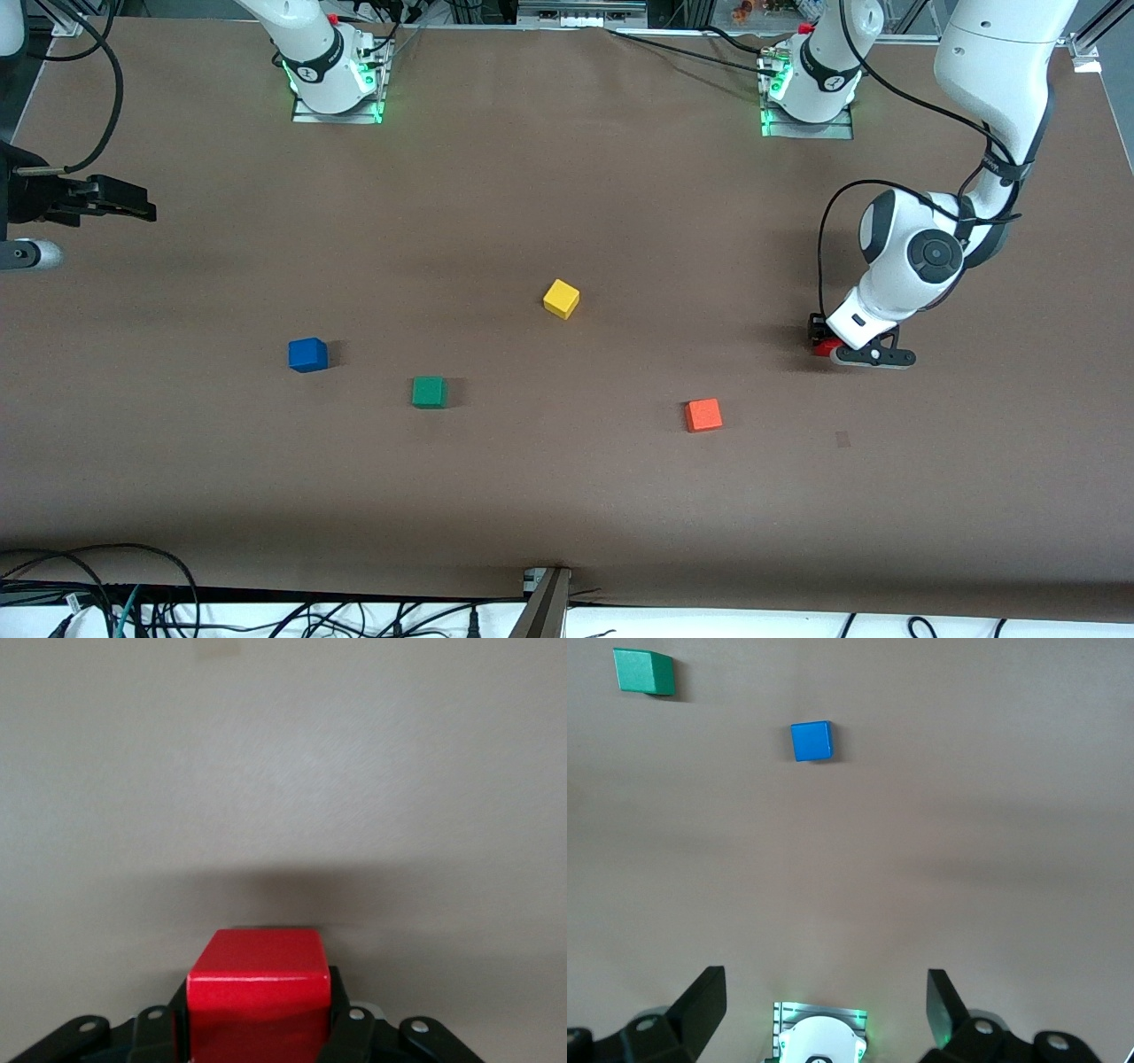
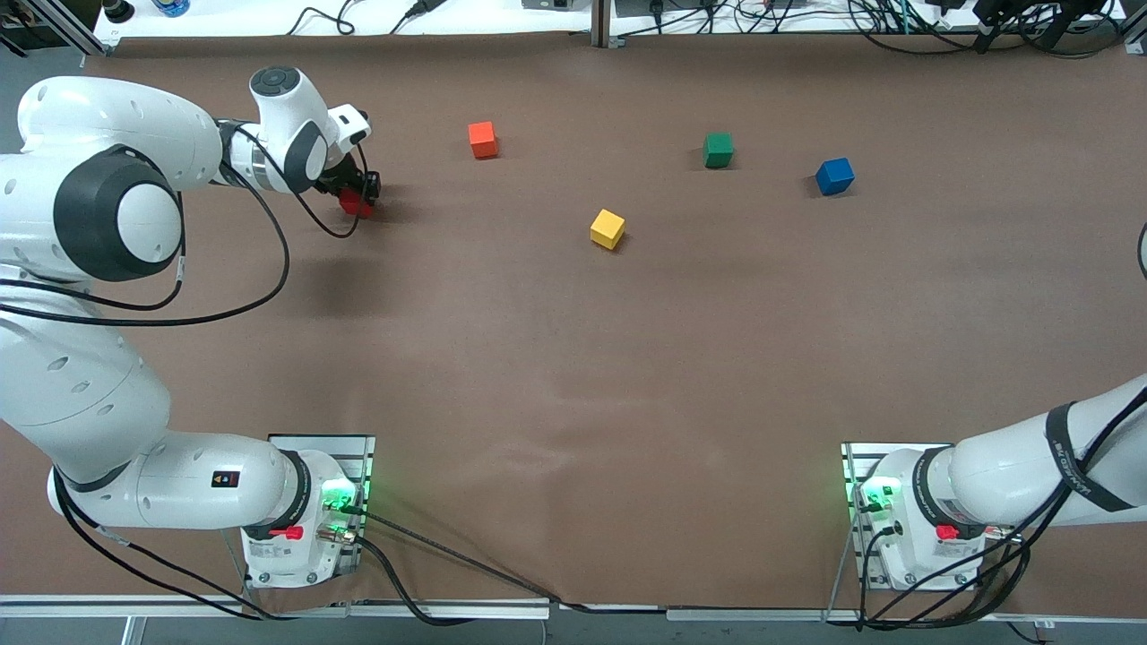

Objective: Pass red block to right arm, stack on blue
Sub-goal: 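Lift the red cube with the left gripper while the right gripper advances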

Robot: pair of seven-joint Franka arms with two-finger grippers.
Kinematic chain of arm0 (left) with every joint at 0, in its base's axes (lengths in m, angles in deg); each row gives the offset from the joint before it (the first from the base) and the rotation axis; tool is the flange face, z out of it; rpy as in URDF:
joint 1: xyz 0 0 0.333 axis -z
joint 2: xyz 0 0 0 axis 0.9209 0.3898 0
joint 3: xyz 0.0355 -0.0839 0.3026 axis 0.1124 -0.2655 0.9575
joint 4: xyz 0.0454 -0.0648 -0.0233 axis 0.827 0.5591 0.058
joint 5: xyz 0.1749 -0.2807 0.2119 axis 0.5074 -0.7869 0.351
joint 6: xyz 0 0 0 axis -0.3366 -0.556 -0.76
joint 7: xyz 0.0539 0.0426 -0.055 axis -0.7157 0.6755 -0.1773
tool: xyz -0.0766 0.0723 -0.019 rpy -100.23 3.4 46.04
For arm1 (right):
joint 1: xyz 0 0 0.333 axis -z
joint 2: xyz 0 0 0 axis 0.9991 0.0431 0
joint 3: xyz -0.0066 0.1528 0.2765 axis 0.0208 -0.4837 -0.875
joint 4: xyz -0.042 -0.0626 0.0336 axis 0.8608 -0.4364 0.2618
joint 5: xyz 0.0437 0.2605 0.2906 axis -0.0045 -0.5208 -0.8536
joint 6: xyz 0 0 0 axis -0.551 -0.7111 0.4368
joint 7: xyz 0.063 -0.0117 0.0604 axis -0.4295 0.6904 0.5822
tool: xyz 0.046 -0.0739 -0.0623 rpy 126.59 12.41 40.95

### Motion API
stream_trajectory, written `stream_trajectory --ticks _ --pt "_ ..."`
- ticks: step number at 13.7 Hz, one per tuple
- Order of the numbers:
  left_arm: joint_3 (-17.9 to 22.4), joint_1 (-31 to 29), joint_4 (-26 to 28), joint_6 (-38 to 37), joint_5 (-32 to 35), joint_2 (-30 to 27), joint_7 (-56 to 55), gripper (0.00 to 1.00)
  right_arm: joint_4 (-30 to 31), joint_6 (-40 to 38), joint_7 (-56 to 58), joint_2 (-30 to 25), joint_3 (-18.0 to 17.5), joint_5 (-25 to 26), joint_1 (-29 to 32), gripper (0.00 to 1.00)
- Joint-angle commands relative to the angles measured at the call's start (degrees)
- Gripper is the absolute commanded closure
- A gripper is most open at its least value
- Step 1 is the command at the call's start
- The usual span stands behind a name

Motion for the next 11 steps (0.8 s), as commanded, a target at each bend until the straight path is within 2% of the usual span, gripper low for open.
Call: stream_trajectory --ticks 1,5,8,11 --pt "-2.6 -0.95 0.14 -0.78 0.84 -3.07 2.72 1.0 -0.82 -0.86 0.59 0.25 -0.19 -1.07 -0.35 0.0" --pt "-3.5 -1.13 -1.78 -0.78 0.14 -2.82 11.86 1.0 -0.9 -0.34 0.41 1.83 -0.1 -9.22 -0.71 0.0" --pt "-3.5 -1.13 -2.76 -0.78 0.14 -2.55 13.19 1.0 -0.9 -0.34 0.32 5.95 -0.1 -22.39 -0.71 0.0" --pt "-3.5 -1.13 -3.72 -1.83 -2.05 -2.46 13.37 1.0 -0.9 -0.16 0.41 10.52 -0.1 -31.54 -0.71 0.0"
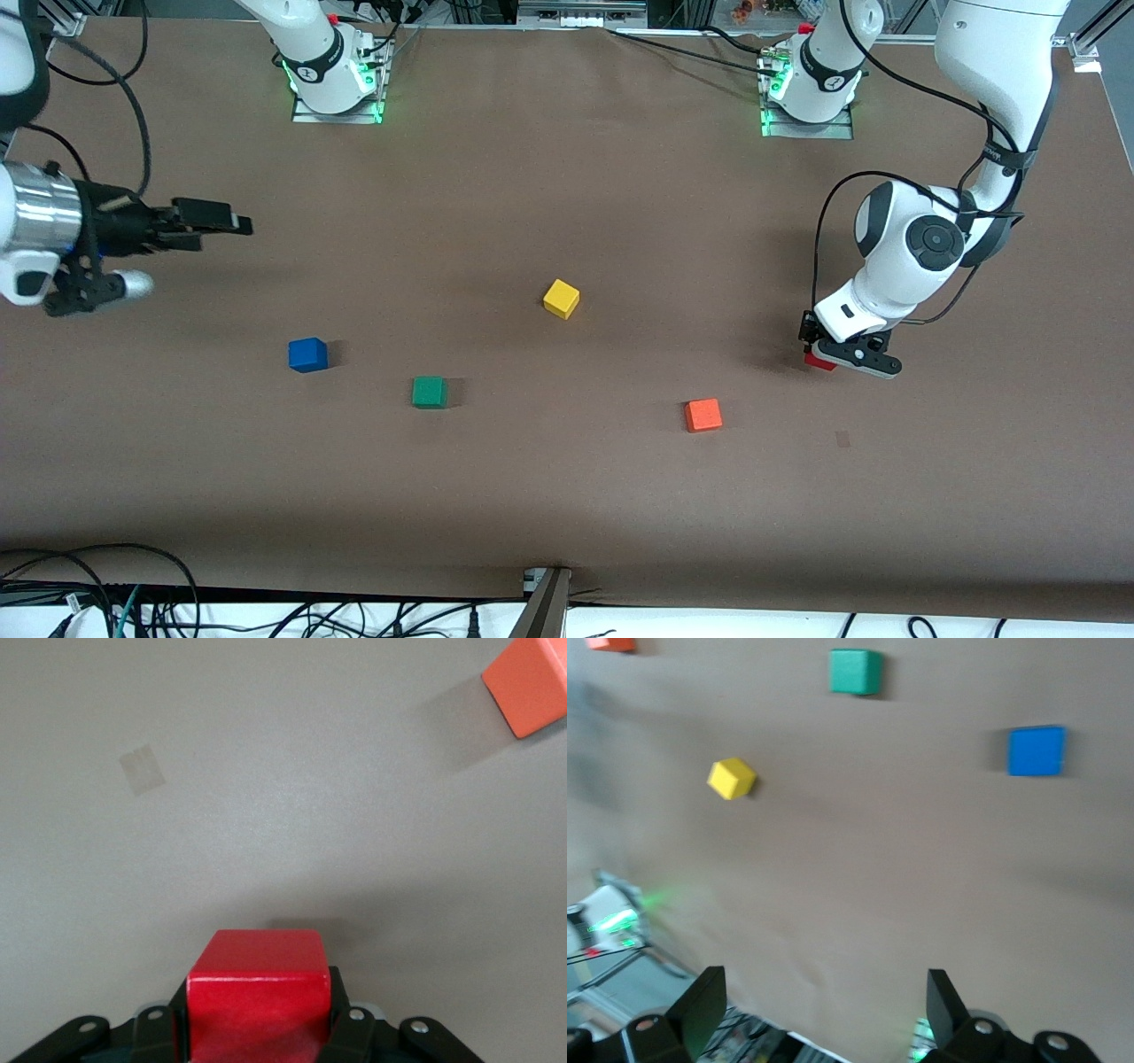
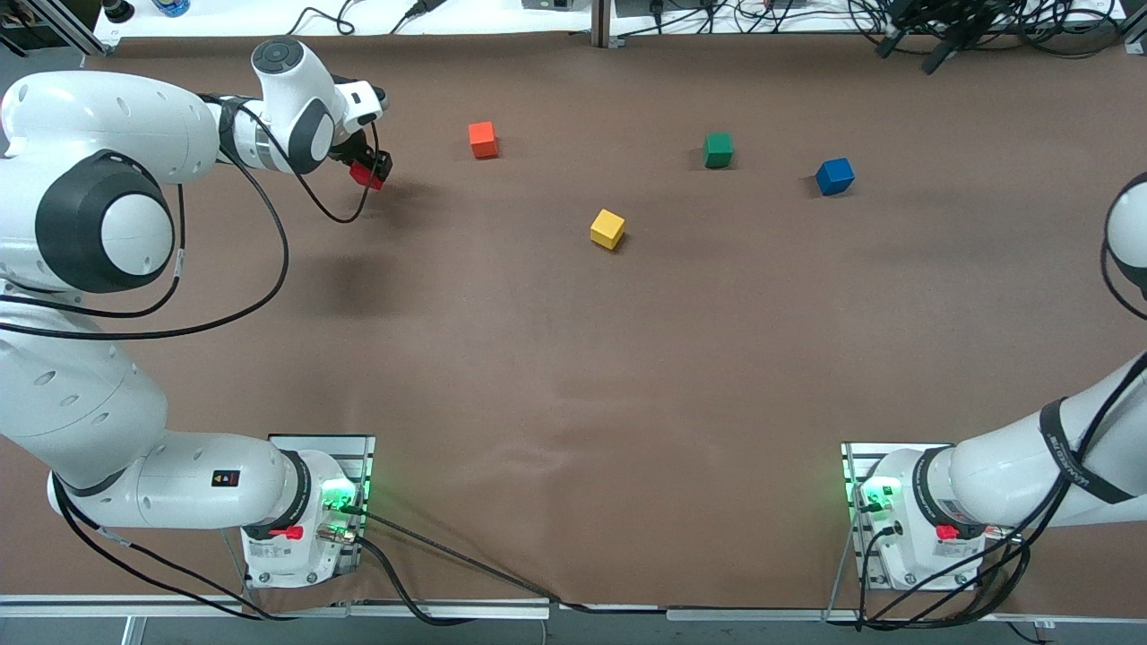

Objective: Pass red block to right arm, stack on blue
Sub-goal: 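Lift the red cube with the left gripper while the right gripper advances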

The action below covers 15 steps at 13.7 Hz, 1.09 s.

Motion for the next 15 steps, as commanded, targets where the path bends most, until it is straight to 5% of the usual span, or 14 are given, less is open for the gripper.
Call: stream_trajectory --ticks 1,7,13,15 --pt "-0.68 -0.56 -2.64 -4.27 -2.88 -0.18 2.02 1.0 -1.06 -0.38 0.41 4.22 0.11 -8.45 0.38 0.0" --pt "-0.5 -2.13 -14.06 -21.6 -19.64 3.16 15.17 1.0 -0.98 -0.29 0.41 8.27 0.02 -11.72 -0.06 0.0" --pt "-1.02 -3.12 -16.97 -27.93 -41.36 4.21 41.37 1.0 -0.98 0.06 0.41 12.84 0.02 -19.81 -1.11 0.0" --pt "-4.26 -3.9 -17.41 -29.69 -49.35 5.53 49.26 1.0 -0.98 0.33 0.32 13.81 0.02 -21.83 -1.2 0.0"
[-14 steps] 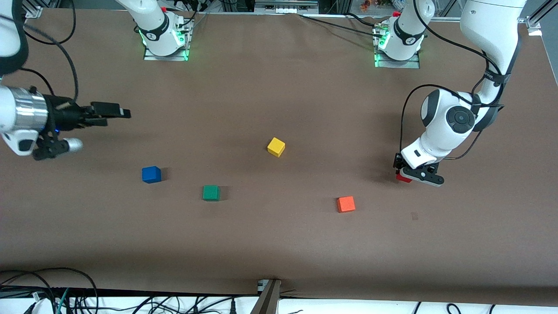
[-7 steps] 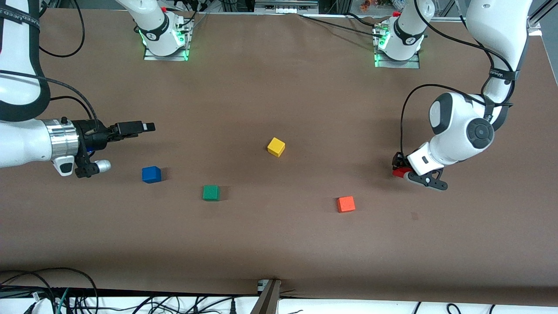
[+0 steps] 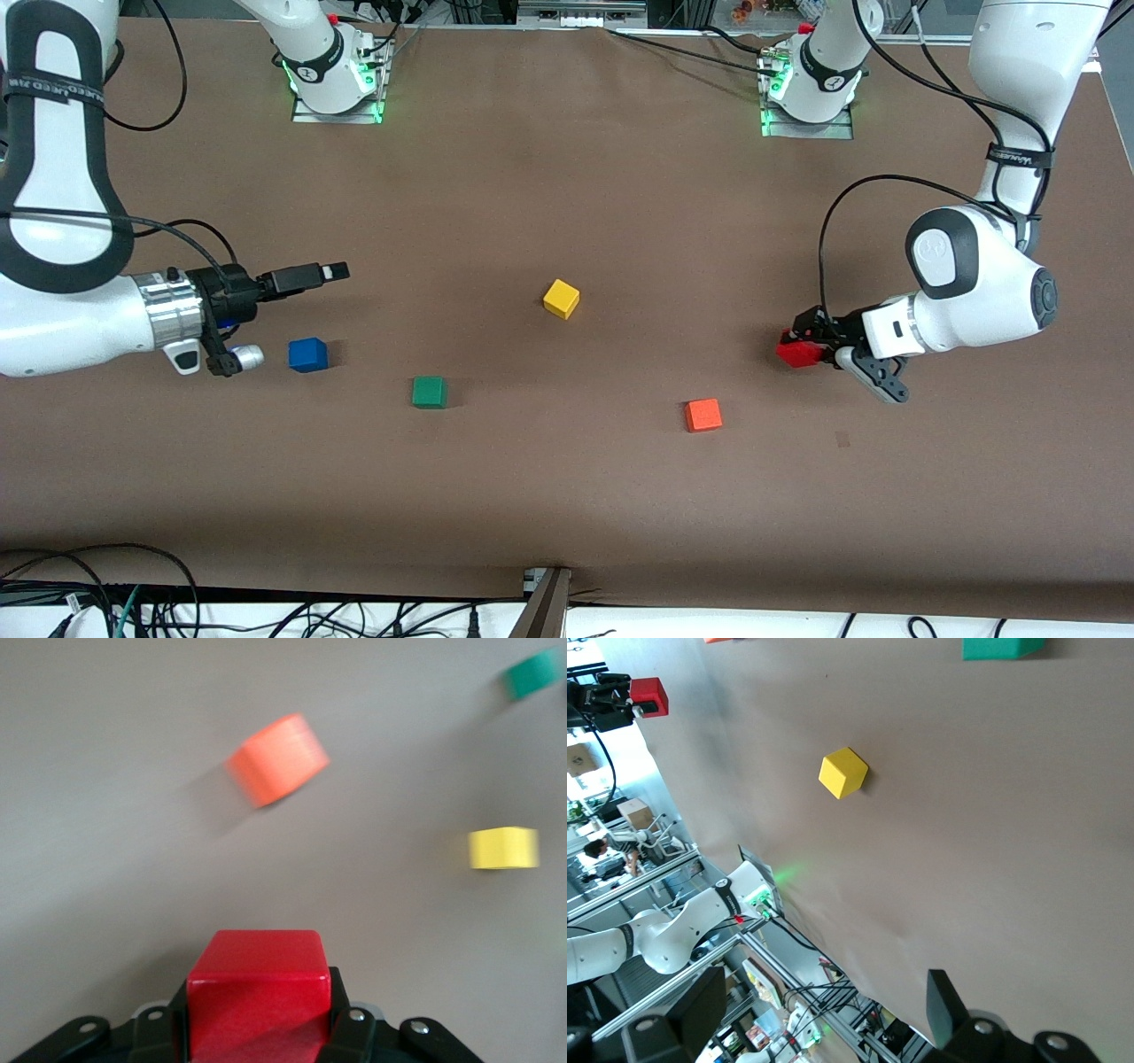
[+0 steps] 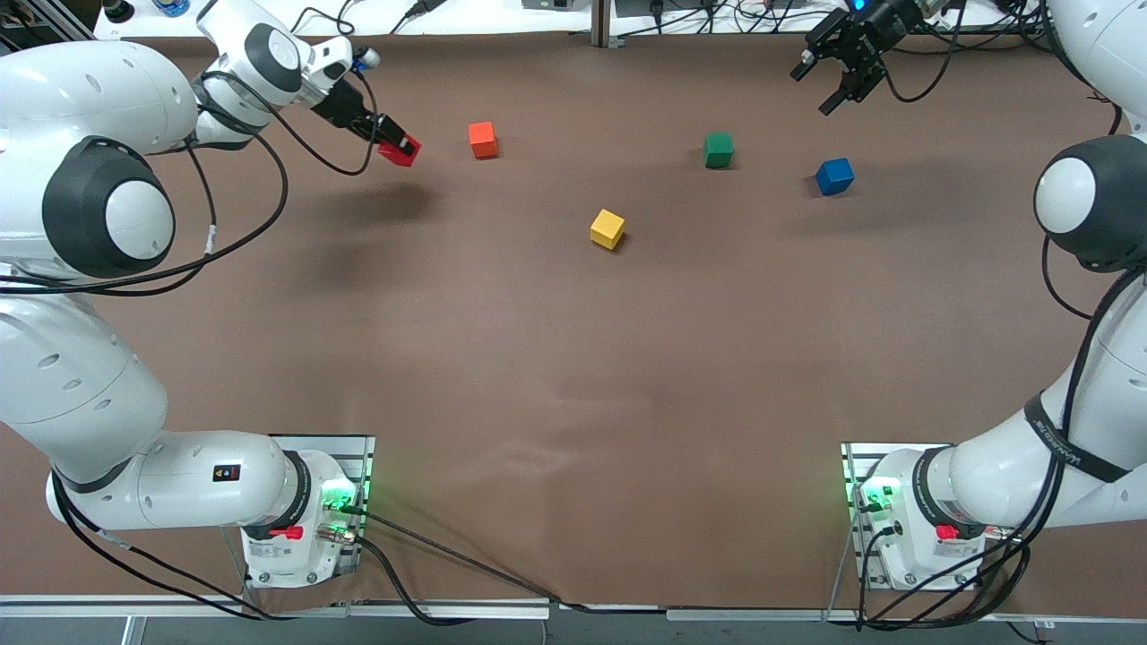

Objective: Pass red block to right arm, stack on blue
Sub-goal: 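Lift the red cube with the left gripper while the right gripper advances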

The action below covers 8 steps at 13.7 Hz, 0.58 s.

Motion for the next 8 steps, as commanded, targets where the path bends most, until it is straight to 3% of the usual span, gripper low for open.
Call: stream_trajectory --ticks 1,3,5,8 --pt "-3.02 -0.17 -3.85 -3.81 -8.95 2.61 12.03 1.0 -0.8 0.08 0.26 1.76 0.03 -5.18 -0.09 0.0" --pt "-3.98 0.44 -5.01 -5.85 -13.79 3.05 18.63 1.0 -0.71 1.47 -0.18 3.17 0.03 -9.93 -0.87 0.0" --pt "-6.96 0.45 -6.32 -5.85 -15.66 4.27 27.41 1.0 -0.36 2.98 -0.27 4.14 0.03 -11.61 -2.1 0.0" --pt "-13.29 0.97 -8.88 -4.89 -27.13 9.02 36.04 1.0 -0.01 3.24 0.43 6.51 0.03 -14.5 -2.81 0.0"
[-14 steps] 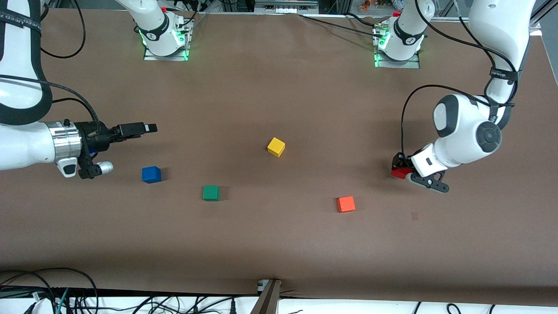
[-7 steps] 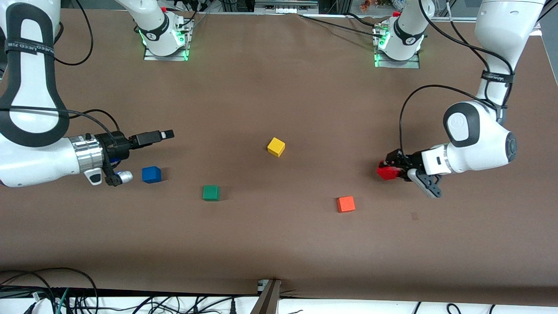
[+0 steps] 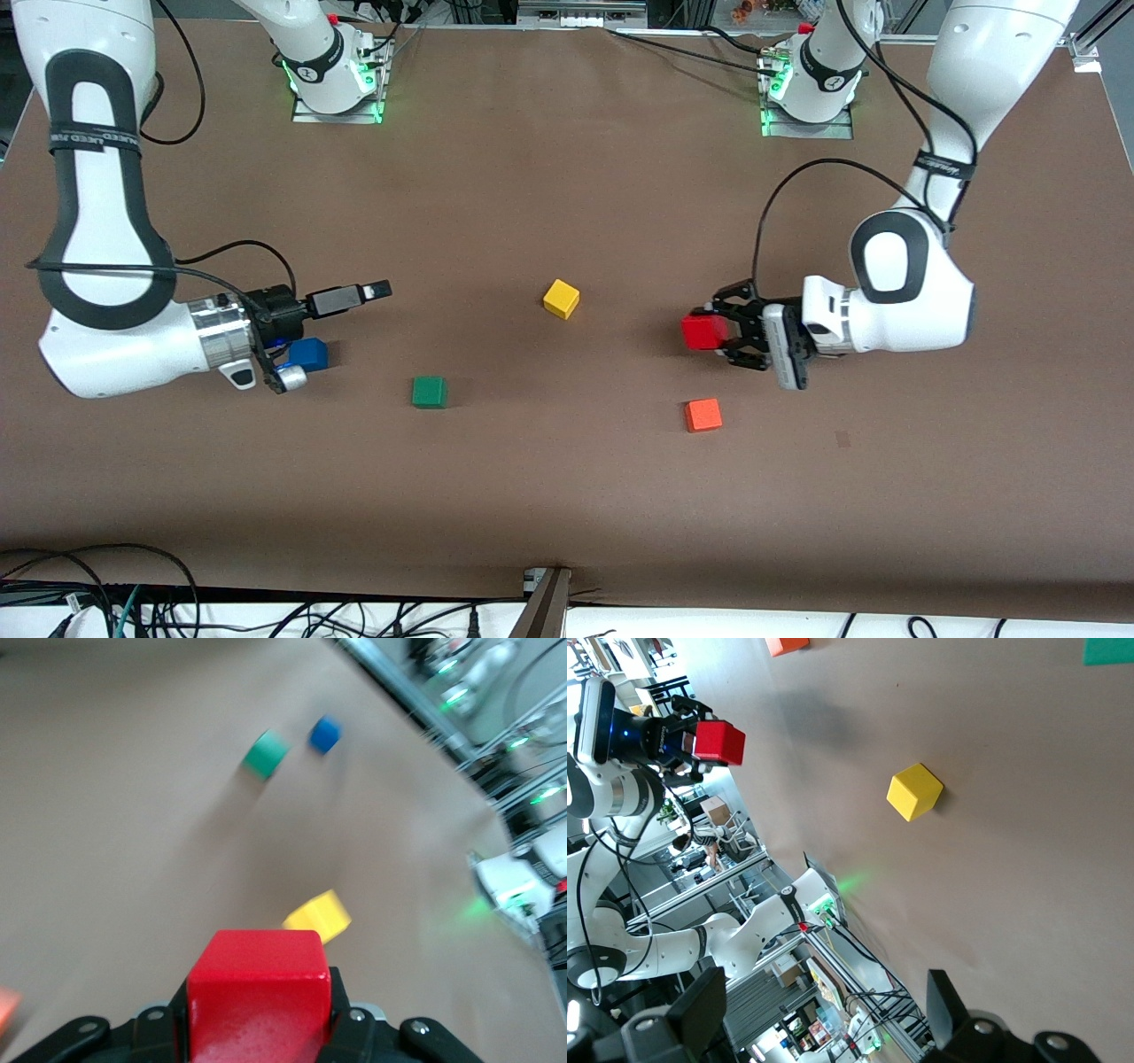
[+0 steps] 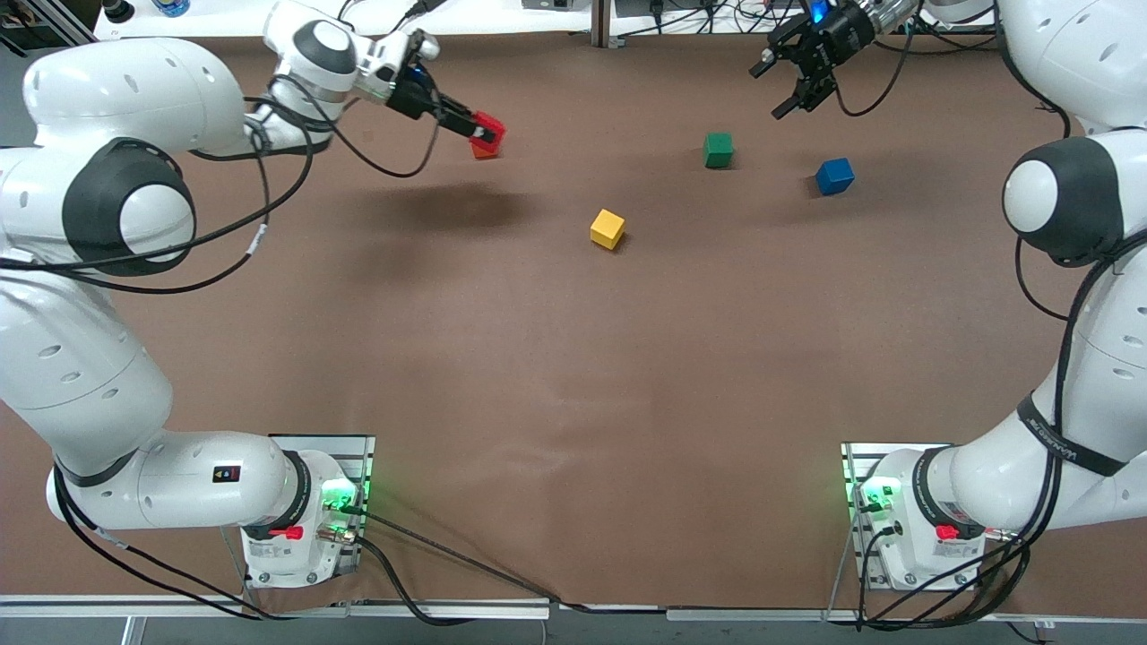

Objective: Pass red block to right arm, stack on blue
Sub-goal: 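Lift the red cube with the left gripper while the right gripper advances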

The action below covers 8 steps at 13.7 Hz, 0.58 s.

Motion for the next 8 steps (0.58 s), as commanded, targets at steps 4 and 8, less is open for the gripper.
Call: stream_trajectory --ticks 4,8 --pt "-5.21 8.23 -3.02 9.28 -26.37 4.47 19.46 1.0 2.28 0.48 0.89 2.54 0.05 -10.35 -0.92 0.0" --pt "-5.21 15.19 -3.37 15.71 -42.96 5.34 32.5 1.0 9.49 1.09 8.17 2.54 -0.04 -20.57 -1.54 0.0"
